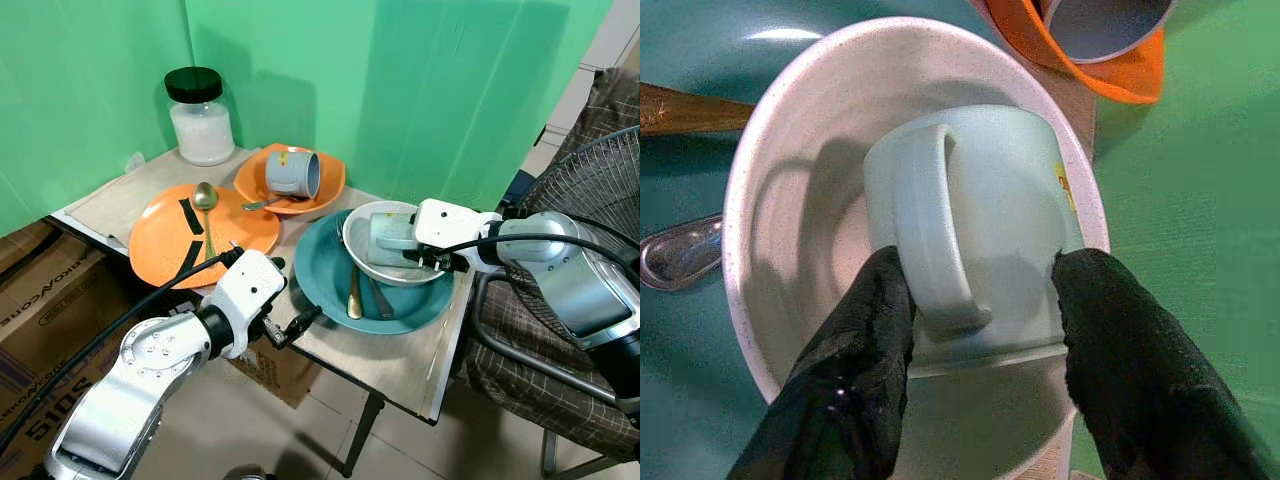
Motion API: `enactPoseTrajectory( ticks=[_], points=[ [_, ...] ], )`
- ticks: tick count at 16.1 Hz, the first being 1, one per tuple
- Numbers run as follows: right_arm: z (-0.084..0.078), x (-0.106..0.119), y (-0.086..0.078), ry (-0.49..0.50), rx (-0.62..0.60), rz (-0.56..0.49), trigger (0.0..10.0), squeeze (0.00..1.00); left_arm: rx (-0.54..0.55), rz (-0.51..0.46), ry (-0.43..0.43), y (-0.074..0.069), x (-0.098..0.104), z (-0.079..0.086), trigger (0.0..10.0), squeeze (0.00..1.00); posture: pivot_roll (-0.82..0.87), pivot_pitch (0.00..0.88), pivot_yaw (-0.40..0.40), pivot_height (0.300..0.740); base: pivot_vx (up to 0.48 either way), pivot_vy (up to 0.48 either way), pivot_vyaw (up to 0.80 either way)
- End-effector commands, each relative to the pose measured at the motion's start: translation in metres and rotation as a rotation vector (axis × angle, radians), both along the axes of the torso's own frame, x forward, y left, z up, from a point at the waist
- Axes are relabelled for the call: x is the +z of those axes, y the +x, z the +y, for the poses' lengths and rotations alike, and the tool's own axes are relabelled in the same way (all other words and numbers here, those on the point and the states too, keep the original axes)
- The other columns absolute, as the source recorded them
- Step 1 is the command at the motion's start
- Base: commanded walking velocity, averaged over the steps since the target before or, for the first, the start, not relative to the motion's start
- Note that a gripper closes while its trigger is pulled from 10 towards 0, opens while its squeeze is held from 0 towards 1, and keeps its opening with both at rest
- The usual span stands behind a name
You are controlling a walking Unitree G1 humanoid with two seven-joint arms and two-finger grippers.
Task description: Setting the table
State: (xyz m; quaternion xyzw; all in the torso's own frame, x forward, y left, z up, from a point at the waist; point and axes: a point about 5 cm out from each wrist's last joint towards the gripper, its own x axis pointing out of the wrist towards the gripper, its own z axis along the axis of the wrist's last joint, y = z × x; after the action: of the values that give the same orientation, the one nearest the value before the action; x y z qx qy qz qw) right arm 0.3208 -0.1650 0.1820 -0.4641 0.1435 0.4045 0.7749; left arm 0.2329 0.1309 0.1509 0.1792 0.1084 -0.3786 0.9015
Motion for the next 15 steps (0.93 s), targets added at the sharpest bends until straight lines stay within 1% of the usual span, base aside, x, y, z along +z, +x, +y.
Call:
enactPoseTrajectory(
  ticks=[1,5,7,9,10,11,12,13,15],
  points=[
    [-0.005,0.001,0.003,-0.015,-0.022,-0.016,0.0,0.00,-0.007,-0.013,0.003,0.001,0.001,-0.002,10.0,0.00,0.15,0.000,-0.040,0.740,0.000,0.000,0.00],
    [-0.008,0.000,0.005,-0.010,-0.041,-0.017,0.0,0.00,-0.012,-0.017,0.003,0.002,0.002,-0.001,10.0,0.00,0.15,0.000,-0.037,0.740,0.000,0.000,0.00],
    [-0.008,-0.001,0.006,-0.005,-0.045,-0.018,0.0,0.00,-0.010,-0.009,-0.019,0.002,0.004,-0.002,10.0,0.00,0.16,0.000,-0.037,0.740,0.000,0.000,0.00],
    [-0.005,-0.001,0.006,0.006,-0.041,-0.018,0.0,0.00,0.005,-0.021,-0.037,0.004,0.008,-0.002,10.0,0.00,0.16,0.000,-0.037,0.740,0.000,0.000,0.00],
    [-0.004,-0.001,0.006,0.013,-0.038,-0.021,0.0,0.00,0.016,-0.030,-0.073,0.007,0.011,-0.002,10.0,0.00,0.16,0.000,-0.036,0.740,0.000,0.000,0.00],
    [-0.003,-0.001,0.006,0.015,-0.037,-0.024,0.0,0.00,0.014,-0.039,-0.090,0.008,0.013,-0.003,10.0,0.78,0.16,0.000,-0.036,0.740,0.000,0.000,0.00],
    [-0.003,-0.001,0.006,0.017,-0.035,-0.025,0.0,0.00,0.016,-0.037,-0.102,0.008,0.013,-0.002,10.0,1.00,0.16,0.000,-0.036,0.740,0.000,0.000,0.00],
    [-0.002,-0.001,0.006,0.021,-0.032,-0.028,0.0,0.00,0.010,-0.032,-0.120,0.008,0.014,-0.002,10.0,1.00,0.16,0.000,-0.036,0.740,0.000,0.000,0.00],
    [0.000,0.001,0.006,0.027,-0.021,-0.035,0.0,0.00,0.001,-0.061,-0.127,0.010,0.018,0.000,10.0,1.00,0.16,0.000,-0.036,0.740,0.000,0.000,0.00]
  ],
)
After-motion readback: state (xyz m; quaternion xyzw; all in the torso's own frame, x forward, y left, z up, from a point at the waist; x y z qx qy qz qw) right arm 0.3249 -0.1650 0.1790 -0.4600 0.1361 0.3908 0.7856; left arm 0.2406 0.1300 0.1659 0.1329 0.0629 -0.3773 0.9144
